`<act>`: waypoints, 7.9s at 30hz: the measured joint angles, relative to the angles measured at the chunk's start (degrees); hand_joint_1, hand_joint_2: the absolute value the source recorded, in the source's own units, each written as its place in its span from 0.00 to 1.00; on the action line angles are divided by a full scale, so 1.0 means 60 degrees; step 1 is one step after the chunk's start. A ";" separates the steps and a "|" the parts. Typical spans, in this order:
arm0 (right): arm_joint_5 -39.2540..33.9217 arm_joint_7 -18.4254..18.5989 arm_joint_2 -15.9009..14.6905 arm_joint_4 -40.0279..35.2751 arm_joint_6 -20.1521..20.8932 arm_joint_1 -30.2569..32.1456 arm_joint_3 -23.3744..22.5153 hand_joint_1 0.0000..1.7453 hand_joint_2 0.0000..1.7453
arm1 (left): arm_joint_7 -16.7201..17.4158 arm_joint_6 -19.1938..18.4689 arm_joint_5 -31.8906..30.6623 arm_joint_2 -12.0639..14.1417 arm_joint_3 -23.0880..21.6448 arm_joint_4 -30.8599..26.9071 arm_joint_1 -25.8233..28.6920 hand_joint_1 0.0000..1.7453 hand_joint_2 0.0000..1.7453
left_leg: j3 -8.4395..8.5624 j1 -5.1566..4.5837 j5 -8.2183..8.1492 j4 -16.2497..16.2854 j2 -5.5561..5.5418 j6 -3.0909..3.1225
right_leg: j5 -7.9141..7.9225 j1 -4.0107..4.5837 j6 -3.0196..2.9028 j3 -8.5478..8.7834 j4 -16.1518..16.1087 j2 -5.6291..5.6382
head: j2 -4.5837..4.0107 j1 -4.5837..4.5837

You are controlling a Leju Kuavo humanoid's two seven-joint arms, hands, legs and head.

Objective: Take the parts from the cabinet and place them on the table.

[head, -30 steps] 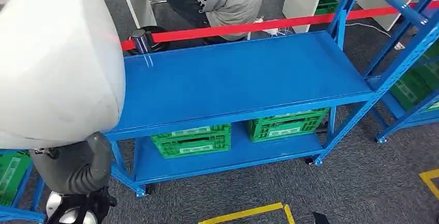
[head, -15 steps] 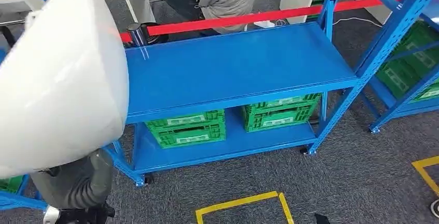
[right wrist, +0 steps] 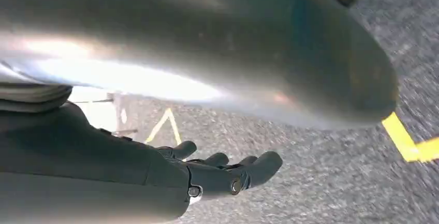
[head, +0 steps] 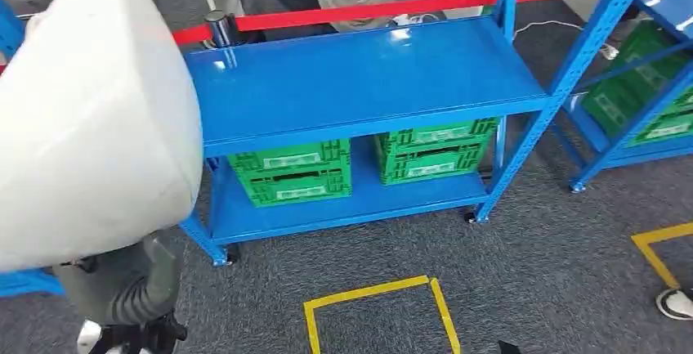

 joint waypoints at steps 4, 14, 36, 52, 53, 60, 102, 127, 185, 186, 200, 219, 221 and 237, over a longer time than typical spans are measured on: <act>0.0037 0.0000 0.0025 0.0004 -0.0007 0.0000 -0.0004 0.00 0.00 | -0.0069 0.0124 0.0087 0.0124 0.0113 0.0029 0.0065 1.00 1.00 | -0.0146 0.0035 -0.0143 0.0195 -0.0045 -0.0206 | 0.0115 -0.0065 -0.0278 -0.0326 0.0198 -0.0070 | 0.0000 -0.0190; 0.0117 0.0003 0.0178 0.0011 -0.0004 -0.0041 -0.0003 0.00 0.00 | -0.0116 0.0185 0.0087 0.0182 0.0211 -0.0044 0.0132 1.00 1.00 | 0.2012 -0.0227 -0.1716 0.0045 -0.0091 0.0700 | 0.1322 0.0291 -0.0351 -0.1421 -0.0038 -0.0137 | 0.0000 -0.0379; 0.0186 -0.0335 0.0036 0.0000 0.0113 -0.0043 0.0000 0.00 0.00 | -0.0131 0.0328 -0.0138 0.0204 0.0368 -0.0073 0.0283 1.00 1.00 | -0.0305 0.0015 -0.0930 0.0593 -0.0077 -0.0213 | 0.0441 0.0105 -0.0465 -0.0245 -0.0264 -0.0166 | 0.0000 -0.0553; 0.0244 -0.0514 0.0058 0.0000 0.0273 0.0040 0.0000 0.00 0.00 | 0.0106 0.0401 -0.0346 0.0120 0.0412 -0.0328 0.0342 1.00 1.00 | 0.1963 0.0291 -0.0886 -0.1153 -0.0083 0.0007 | 0.0639 -0.0202 0.0243 -0.1660 0.0037 -0.0161 | 0.0000 -0.0594; 0.0248 -0.0521 0.0055 0.0000 0.0273 0.0031 0.0000 0.00 0.00 | 0.0106 0.0401 -0.0383 0.0116 0.0412 -0.0324 0.0382 1.00 1.00 | 0.1793 0.0231 -0.0742 -0.1144 -0.0050 0.0070 | 0.0060 -0.0121 0.0205 -0.1785 0.0830 -0.0154 | 0.0000 -0.0579; 0.0288 -0.0601 -0.0011 0.0000 0.0248 -0.0027 0.0000 0.00 0.00 | 0.0117 0.0441 -0.0503 0.0102 0.0430 -0.0361 0.0493 1.00 1.00 | 0.0354 -0.0054 -0.0086 -0.0403 -0.0009 0.0100 | 0.0107 0.0309 -0.0074 0.0581 -0.0366 -0.0123 | 0.0000 -0.0466; 0.0488 -0.0863 0.0135 -0.0004 0.0193 0.0039 0.0004 0.00 0.00 | -0.0014 0.0157 -0.0495 -0.0095 0.0568 0.0051 0.0297 1.00 1.00 | -0.0361 0.0400 -0.1464 0.2245 -0.0004 -0.0518 | 0.0320 0.0082 -0.0354 0.0113 -0.0614 -0.0381 | 0.0000 -0.0652; 0.0488 -0.0929 0.0168 -0.0007 0.0222 0.0044 0.0007 0.00 0.00 | -0.0015 0.0058 -0.0495 -0.0277 0.0517 0.0350 0.0060 1.00 1.00 | 0.0597 0.0220 -0.0854 0.0088 -0.0415 -0.0306 | 0.0450 0.0062 -0.0396 -0.0063 -0.0472 -0.0074 | 0.0000 -0.0576; 0.0688 -0.0871 0.0018 -0.0025 0.0361 -0.0007 0.0273 0.00 0.00 | 0.0124 0.0163 -0.0747 0.0007 0.0543 -0.0215 0.0656 1.00 1.00 | 0.1207 0.0277 -0.0896 -0.0370 -0.1026 -0.0248 | 0.0596 0.0116 -0.0114 -0.0319 -0.0395 0.0428 | 0.0000 -0.0448; 0.0597 -0.0904 0.0018 -0.0029 0.0331 -0.0026 0.0226 0.00 0.00 | 0.0128 0.0061 -0.0714 -0.0059 0.0495 -0.0101 0.0509 1.00 1.00 | 0.1160 0.0302 -0.0902 -0.0376 -0.1057 -0.0282 | 0.0574 0.0139 -0.0173 -0.0306 -0.0411 0.0349 | 0.0000 -0.0452; 0.0809 -0.1038 0.0211 -0.0025 0.0408 0.0116 0.0033 0.00 0.00 | 0.0131 0.0189 -0.0587 -0.0222 0.0324 0.0342 0.0044 1.00 1.00 | 0.0953 0.0074 -0.0653 -0.0451 0.0676 -0.0158 | 0.0318 0.0253 -0.0430 0.0137 -0.0552 -0.0859 | 0.0000 -0.0528; 0.0823 -0.1129 0.0200 -0.0025 0.0404 0.0073 0.0036 0.00 0.00 | 0.0099 0.0200 -0.0495 -0.0215 0.0266 0.0616 -0.0046 1.00 1.00 | 0.1163 0.0304 -0.0819 -0.0494 -0.1256 -0.0399 | 0.0687 0.0176 -0.0405 -0.0251 -0.0520 0.0197 | 0.0000 -0.0463; 0.0882 -0.1129 0.0211 -0.0025 0.0401 0.0066 0.0036 0.00 0.00 | 0.0135 0.0222 -0.0525 -0.0208 0.0266 0.0608 -0.0085 1.00 1.00 | 0.0959 0.0266 -0.1128 0.0040 -0.0509 -0.0473 | 0.0694 0.0171 -0.0517 -0.0183 -0.0568 0.0034 | 0.0000 -0.0554; 0.0805 -0.1184 0.0284 -0.0029 0.0437 0.0024 0.0036 0.00 0.00 | 0.0259 0.0065 -0.0659 -0.0270 0.0269 0.0590 -0.0192 1.00 1.00 | 0.1381 0.0192 -0.0441 -0.0925 0.0030 0.0056 | -0.0173 0.0218 -0.0231 -0.0116 0.0283 -0.0276 | 0.0000 -0.0569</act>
